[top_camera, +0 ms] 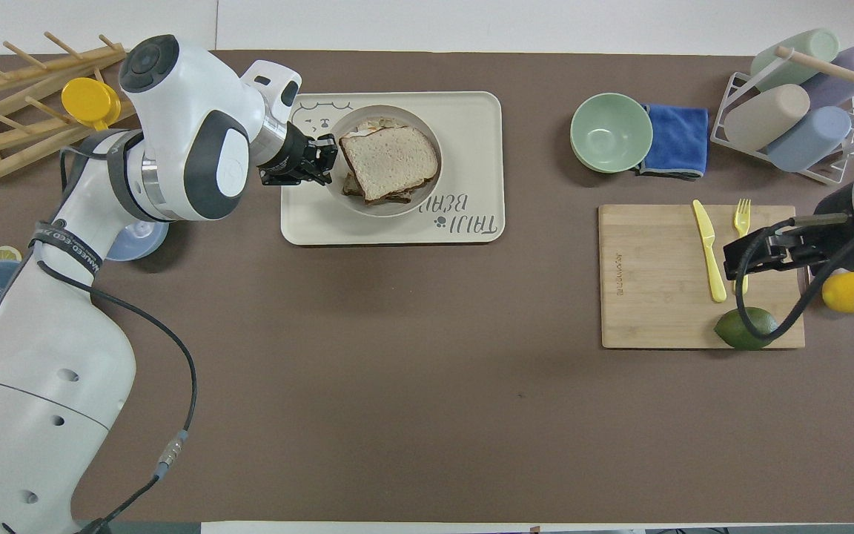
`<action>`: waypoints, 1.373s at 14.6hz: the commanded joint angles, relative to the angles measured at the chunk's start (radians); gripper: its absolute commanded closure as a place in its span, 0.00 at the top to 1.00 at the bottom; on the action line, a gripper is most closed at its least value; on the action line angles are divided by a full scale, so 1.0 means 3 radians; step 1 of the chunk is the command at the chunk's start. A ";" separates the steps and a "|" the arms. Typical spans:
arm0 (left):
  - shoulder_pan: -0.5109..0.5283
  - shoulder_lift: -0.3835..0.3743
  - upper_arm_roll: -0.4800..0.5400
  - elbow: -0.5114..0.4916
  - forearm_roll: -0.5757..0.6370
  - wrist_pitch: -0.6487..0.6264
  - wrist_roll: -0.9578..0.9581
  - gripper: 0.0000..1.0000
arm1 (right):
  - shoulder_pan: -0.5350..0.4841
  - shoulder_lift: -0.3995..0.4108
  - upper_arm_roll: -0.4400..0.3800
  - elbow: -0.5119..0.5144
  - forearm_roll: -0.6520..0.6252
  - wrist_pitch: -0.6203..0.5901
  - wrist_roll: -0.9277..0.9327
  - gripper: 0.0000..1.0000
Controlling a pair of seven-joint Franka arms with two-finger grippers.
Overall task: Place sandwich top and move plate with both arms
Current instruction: 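Slide the plate with the left gripper onto the bear tray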
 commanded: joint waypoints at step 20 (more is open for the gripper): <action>-0.0017 -0.0165 0.0032 -0.0371 0.0218 0.0469 0.0234 1.00 | -0.0043 -0.0031 0.0025 -0.0013 -0.0032 -0.0033 -0.0093 1.00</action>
